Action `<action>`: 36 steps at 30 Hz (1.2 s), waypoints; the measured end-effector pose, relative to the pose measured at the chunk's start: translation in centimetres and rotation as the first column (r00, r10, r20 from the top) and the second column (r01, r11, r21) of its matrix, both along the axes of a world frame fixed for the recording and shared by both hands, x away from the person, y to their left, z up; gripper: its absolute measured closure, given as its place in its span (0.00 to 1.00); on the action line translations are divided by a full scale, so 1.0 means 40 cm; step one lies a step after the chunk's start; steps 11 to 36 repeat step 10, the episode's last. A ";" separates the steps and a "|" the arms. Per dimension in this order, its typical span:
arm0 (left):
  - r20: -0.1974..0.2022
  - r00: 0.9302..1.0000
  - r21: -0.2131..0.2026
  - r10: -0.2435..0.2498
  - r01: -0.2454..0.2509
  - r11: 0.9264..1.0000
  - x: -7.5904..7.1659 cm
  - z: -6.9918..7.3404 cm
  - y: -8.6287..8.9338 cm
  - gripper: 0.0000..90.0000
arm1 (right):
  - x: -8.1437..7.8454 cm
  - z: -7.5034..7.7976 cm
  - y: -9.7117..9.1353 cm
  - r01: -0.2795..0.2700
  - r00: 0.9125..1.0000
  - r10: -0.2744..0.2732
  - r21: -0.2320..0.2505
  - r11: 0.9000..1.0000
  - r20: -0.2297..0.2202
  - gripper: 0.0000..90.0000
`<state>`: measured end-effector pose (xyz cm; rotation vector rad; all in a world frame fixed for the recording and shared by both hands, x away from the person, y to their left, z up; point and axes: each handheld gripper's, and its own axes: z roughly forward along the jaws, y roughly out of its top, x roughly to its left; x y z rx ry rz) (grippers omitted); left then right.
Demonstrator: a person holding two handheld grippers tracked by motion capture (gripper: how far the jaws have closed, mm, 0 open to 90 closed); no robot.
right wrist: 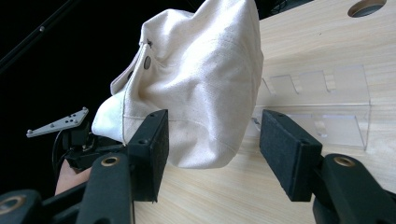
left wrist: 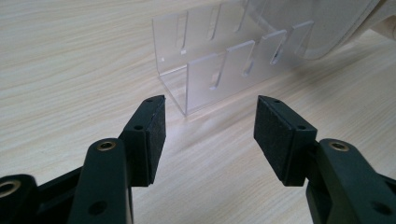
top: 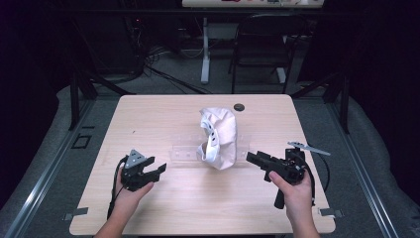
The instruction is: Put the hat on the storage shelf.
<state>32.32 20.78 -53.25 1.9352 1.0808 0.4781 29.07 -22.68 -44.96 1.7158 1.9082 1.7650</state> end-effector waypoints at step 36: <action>0.016 0.993 -0.015 -0.116 0.116 0.993 -0.018 0.005 -0.086 0.49 | -0.005 0.011 -0.009 0.000 1.000 0.000 0.021 1.000 0.012 0.47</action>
